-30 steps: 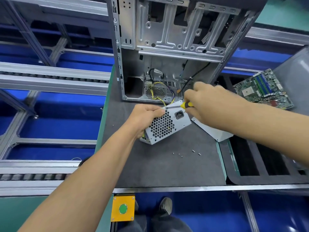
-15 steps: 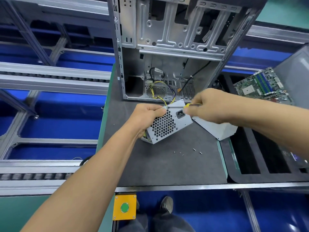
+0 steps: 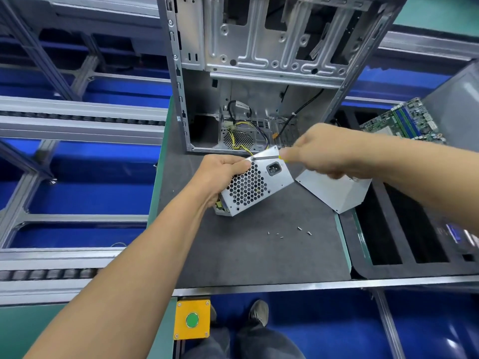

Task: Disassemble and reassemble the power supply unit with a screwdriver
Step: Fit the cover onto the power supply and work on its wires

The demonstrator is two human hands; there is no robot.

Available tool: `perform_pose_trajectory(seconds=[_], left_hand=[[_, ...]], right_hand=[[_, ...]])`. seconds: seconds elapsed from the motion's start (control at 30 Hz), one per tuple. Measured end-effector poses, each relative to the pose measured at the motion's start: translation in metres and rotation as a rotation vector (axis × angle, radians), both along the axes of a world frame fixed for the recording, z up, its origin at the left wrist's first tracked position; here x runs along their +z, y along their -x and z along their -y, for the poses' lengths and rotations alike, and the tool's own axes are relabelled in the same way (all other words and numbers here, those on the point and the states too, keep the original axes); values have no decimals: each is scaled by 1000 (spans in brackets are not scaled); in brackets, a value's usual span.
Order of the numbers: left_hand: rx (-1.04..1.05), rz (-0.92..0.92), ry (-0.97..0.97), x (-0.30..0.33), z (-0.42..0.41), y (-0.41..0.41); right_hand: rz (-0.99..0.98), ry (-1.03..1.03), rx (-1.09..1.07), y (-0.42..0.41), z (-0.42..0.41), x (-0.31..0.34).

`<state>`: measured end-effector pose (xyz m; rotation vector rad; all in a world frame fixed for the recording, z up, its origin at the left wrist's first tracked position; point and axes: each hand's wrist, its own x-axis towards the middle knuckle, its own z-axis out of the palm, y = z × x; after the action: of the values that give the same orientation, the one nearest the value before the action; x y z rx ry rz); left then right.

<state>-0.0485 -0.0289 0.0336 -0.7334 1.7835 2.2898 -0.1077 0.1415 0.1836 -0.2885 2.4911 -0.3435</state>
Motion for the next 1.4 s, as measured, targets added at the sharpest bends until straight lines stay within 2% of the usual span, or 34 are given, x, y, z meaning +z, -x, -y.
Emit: perform_pose_trajectory(seconds=[0.07, 0.13, 0.17, 0.2, 0.27, 0.33, 0.37, 0.47, 0.53, 0.6, 0.7, 0.73, 0.8, 0.87, 0.9, 1.03, 1.17, 1.23, 1.33, 1.4], left_hand=[[0, -2, -1, 1, 0, 0], [4, -5, -5, 1, 0, 0], [5, -7, -8, 1, 0, -1], [4, -10, -10, 1, -1, -1], [-3, -17, -13, -1, -3, -2], [1, -27, -7, -1, -3, -3], [12, -27, -6, -1, -3, -3], [29, -16, -2, 0, 0, -1], [15, -13, 3, 0, 1, 0], [-4, -7, -10, 1, 4, 1], [-53, 4, -21, -1, 12, 3], [-55, 7, -21, -2, 15, 4], [-11, 18, -23, -4, 20, 6], [55, 30, -18, -6, 23, 7], [82, 40, -7, -6, 25, 8], [116, 97, 46, -5, 32, 5], [7, 79, 141, -3, 29, -20], [0, 35, 221, -2, 23, -29], [-31, -28, 585, -2, 21, -29], [-103, -38, 687, 0, 22, -28]], right_hand=[[-332, -256, 404, -3, -6, 2], [-757, -481, 848, -10, -5, 1], [-870, -559, 1023, -13, -2, 3], [-888, -621, 1131, -18, 1, 7], [-829, -699, 1196, -27, 7, 11], [-775, -655, 1091, -26, 14, 9], [-713, -539, 947, -24, 18, 6], [-253, -226, 344, -10, 22, 4], [-105, -103, 166, -4, 16, 3], [-90, -69, 156, -4, 9, 1], [-272, -108, 292, 3, -8, -5], [-333, -67, 254, 8, -18, -7], [-370, 114, 39, 18, -46, -22], [-312, 234, -177, 19, -76, -55], [-258, 230, -219, 15, -89, -78], [-28, 201, -311, -20, -126, -170], [-45, 288, -356, -39, -140, -219], [-95, 290, -343, -41, -142, -228], [-150, 279, -304, -42, -146, -234], [-163, 283, -300, -41, -146, -236]])
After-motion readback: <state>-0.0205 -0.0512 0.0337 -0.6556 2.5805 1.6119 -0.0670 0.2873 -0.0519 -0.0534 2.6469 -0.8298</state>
